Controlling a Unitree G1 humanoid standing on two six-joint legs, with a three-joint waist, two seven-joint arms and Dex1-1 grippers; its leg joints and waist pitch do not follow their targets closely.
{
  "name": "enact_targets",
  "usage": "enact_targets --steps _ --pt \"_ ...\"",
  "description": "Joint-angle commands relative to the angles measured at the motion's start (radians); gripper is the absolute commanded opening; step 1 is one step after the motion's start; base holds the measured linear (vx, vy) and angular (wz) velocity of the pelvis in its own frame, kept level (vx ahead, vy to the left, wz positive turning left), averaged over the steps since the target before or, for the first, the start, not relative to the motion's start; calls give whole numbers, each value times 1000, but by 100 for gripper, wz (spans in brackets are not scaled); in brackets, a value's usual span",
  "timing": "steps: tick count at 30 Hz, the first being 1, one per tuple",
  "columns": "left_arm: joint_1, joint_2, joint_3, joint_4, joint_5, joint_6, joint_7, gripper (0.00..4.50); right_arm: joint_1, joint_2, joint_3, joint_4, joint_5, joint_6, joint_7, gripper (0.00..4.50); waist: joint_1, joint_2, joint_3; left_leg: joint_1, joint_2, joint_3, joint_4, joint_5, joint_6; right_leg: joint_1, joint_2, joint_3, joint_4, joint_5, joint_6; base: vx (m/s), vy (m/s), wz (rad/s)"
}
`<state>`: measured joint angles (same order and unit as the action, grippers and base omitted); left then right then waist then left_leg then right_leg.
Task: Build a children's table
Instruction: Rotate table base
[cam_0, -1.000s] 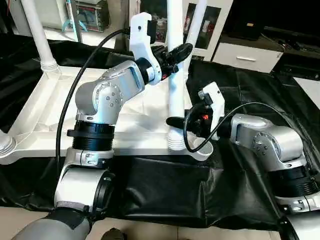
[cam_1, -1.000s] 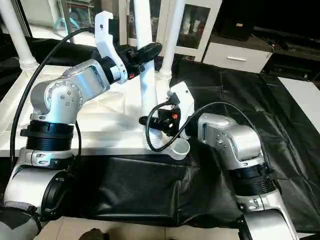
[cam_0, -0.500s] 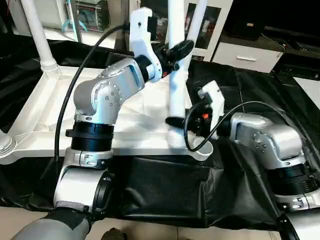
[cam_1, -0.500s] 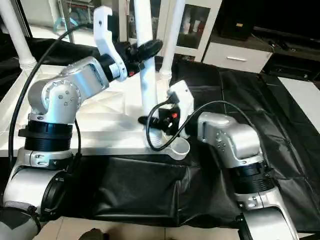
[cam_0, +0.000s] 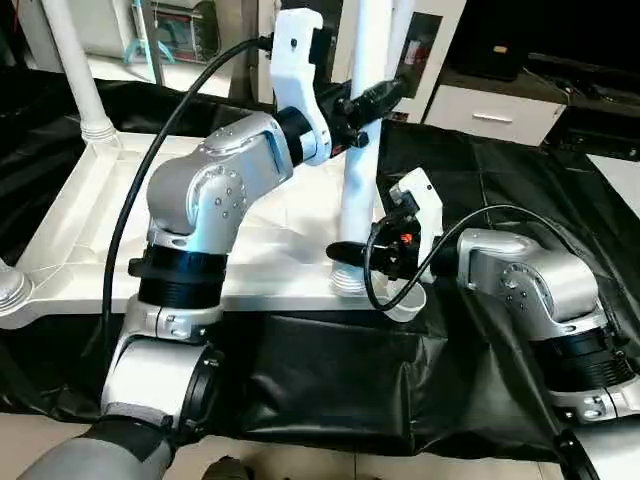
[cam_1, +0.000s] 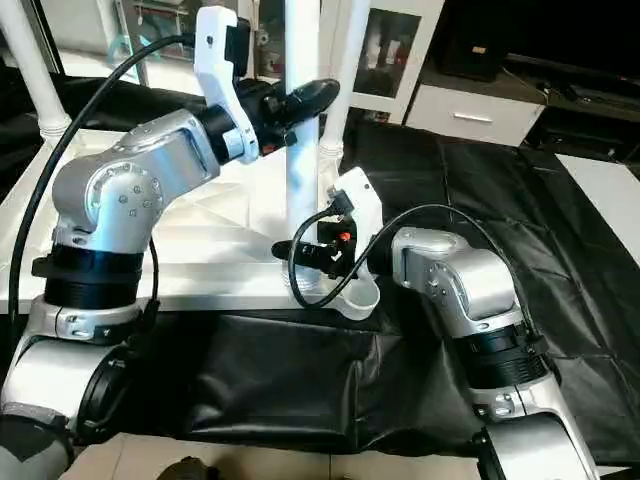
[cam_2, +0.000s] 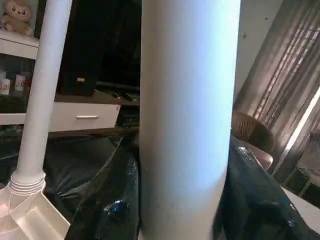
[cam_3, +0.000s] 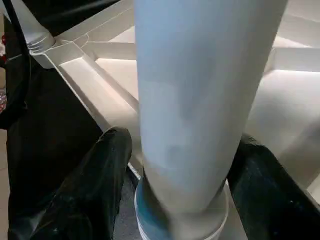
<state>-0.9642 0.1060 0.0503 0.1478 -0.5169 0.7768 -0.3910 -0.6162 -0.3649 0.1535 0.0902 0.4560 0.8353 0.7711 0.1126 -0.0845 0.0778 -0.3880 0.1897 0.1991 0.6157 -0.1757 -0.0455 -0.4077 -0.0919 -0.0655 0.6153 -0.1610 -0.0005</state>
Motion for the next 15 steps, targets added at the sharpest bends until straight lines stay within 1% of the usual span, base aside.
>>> enact_targets --steps 1,4,6,12,15 --pt "-3 -4 -16 -18 5 -12 -11 171 -15 -9 -10 9 -13 -12 1 298 -2 0 -86 27 41 -22 -77 -152 -69 45 -59 41 -64 -215 -145 0 0 0" --pt "-5 -2 -15 -16 7 -14 -14 171 -17 -7 -14 11 -13 -16 0 298 -1 0 -86 27 40 -22 -76 -158 -68 45 -59 41 -65 -226 -146 0 0 0" --pt "-6 -1 -14 -16 8 -14 -15 171 -18 -6 -16 12 -13 -18 -1 298 -1 2 -86 28 41 -23 -77 -159 -70 44 -59 40 -65 -227 -146 0 0 0" --pt "-3 -3 -19 -27 3 -9 -22 171 -20 -2 -20 18 -16 -29 -3 298 -2 1 -87 28 40 -21 -76 -150 -70 45 -58 41 -62 -201 -154 0 0 0" --pt "-2 -3 -21 -29 5 -9 -26 171 -22 -2 -22 24 -17 -35 -6 298 -2 1 -87 28 41 -21 -76 -150 -68 45 -58 40 -62 -202 -156 0 0 0"
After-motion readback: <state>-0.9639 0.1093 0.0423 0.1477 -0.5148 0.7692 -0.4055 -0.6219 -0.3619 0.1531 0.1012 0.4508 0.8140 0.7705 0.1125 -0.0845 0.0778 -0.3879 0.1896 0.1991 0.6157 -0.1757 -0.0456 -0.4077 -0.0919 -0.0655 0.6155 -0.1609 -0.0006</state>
